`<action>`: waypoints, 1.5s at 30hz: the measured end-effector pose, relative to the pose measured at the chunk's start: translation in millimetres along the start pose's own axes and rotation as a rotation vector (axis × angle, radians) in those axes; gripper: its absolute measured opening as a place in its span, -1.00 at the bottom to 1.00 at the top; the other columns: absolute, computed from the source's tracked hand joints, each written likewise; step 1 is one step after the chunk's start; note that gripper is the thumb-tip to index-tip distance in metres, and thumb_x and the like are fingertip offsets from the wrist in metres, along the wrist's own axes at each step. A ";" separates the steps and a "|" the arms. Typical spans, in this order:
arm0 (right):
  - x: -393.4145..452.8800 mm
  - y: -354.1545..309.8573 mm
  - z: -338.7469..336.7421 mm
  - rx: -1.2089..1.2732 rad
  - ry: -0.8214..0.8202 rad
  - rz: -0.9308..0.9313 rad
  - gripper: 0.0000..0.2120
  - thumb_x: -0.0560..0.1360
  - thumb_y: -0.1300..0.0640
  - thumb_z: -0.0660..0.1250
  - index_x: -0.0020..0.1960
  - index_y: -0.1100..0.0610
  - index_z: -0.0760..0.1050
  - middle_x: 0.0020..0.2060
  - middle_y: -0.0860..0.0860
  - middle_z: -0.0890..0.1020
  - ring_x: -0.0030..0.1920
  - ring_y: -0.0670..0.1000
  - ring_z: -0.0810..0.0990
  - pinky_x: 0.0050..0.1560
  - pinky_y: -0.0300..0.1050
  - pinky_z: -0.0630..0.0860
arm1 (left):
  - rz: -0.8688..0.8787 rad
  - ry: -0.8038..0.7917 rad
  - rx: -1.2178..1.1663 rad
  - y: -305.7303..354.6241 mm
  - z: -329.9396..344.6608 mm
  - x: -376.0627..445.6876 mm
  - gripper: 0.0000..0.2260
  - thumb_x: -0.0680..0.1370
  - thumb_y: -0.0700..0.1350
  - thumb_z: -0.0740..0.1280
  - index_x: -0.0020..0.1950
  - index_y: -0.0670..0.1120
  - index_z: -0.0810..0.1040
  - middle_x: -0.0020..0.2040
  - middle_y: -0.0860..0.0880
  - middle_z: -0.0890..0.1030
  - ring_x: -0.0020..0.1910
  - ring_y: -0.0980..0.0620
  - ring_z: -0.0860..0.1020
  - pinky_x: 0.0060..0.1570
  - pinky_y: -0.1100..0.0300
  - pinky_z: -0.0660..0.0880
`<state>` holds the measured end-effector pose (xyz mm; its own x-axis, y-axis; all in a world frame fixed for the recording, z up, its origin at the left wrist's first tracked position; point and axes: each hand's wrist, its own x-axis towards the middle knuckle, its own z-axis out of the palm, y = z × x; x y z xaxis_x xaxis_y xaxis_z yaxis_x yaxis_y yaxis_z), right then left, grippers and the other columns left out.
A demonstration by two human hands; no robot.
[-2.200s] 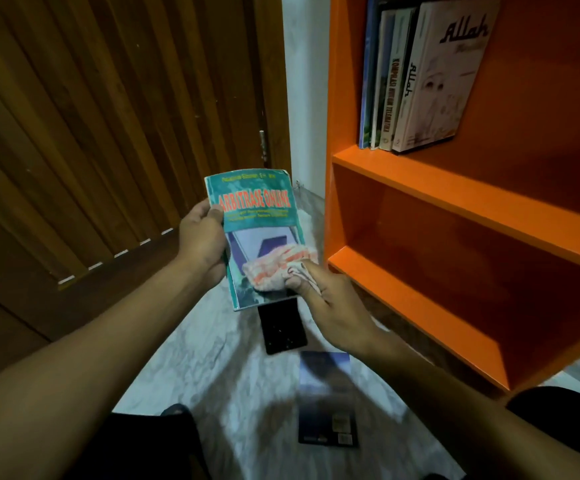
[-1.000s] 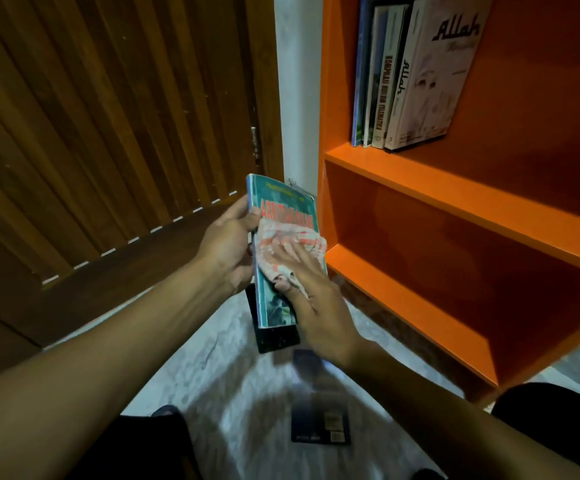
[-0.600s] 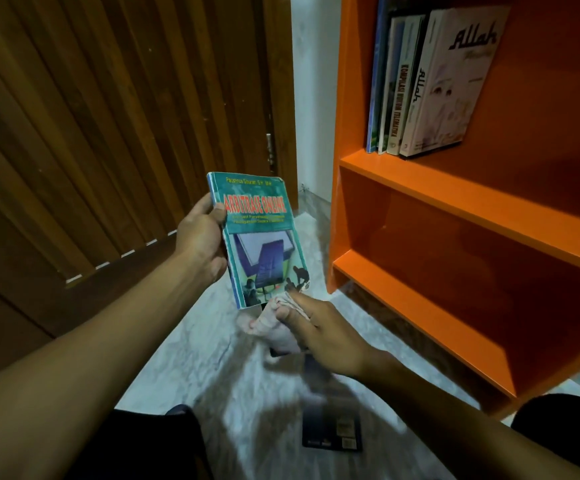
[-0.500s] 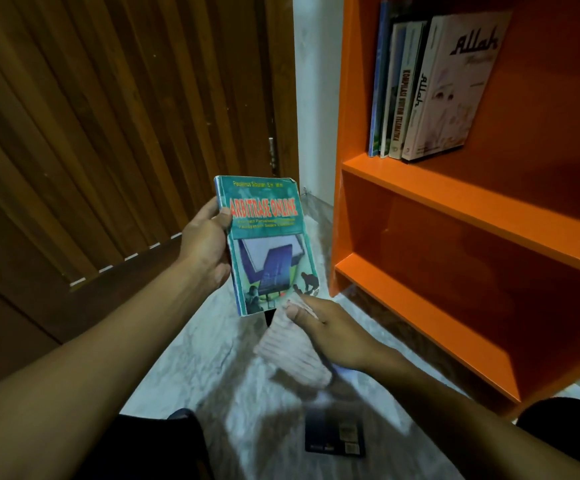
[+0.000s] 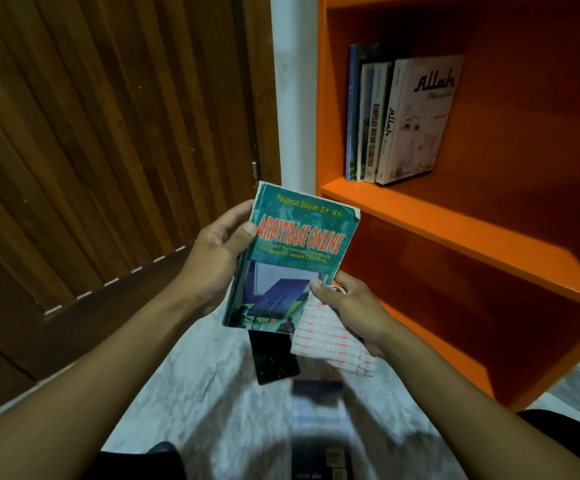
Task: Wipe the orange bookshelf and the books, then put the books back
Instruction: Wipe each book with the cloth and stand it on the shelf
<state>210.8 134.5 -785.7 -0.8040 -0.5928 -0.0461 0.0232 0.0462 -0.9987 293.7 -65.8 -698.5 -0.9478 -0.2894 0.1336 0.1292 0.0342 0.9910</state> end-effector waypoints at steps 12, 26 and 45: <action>4.5 -83.4 -45.6 -0.109 0.225 -0.177 -0.84 0.64 0.07 0.30 0.17 -0.09 0.59 -0.03 -0.17 0.71 0.02 -0.10 0.67 0.05 -0.10 0.59 | -0.013 0.014 0.281 7.8 22.0 30.5 -0.82 0.63 -0.21 0.31 0.08 0.05 0.62 0.04 -0.12 0.66 0.07 -0.12 0.67 -0.02 -0.18 0.65; -20.0 -155.7 -146.0 0.283 0.394 0.031 -0.84 0.59 0.41 0.25 0.11 0.33 0.56 -0.05 0.31 0.68 -0.29 0.13 0.71 -0.34 -0.04 0.66 | 0.050 0.179 0.158 30.5 172.7 170.6 -0.90 0.62 -0.23 0.32 0.07 -0.04 0.53 -0.08 -0.12 0.66 -0.07 -0.14 0.67 -0.16 -0.14 0.66; -11.9 -136.3 -208.3 0.034 0.477 -0.103 -0.91 0.64 0.21 0.26 0.14 0.13 0.48 0.01 0.26 0.67 -0.08 0.24 0.71 -0.15 0.09 0.60 | 0.004 0.429 0.408 -2.8 285.0 251.1 -0.77 0.59 -0.32 0.27 0.23 -0.29 0.52 0.24 -0.27 0.57 0.25 -0.27 0.51 0.14 0.01 0.46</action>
<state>93.5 302.7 -644.2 -0.9856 -0.1577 0.0614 -0.0583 -0.0244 -0.9980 -27.7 134.0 -666.3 -0.7341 -0.6467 0.2072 -0.0708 0.3764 0.9238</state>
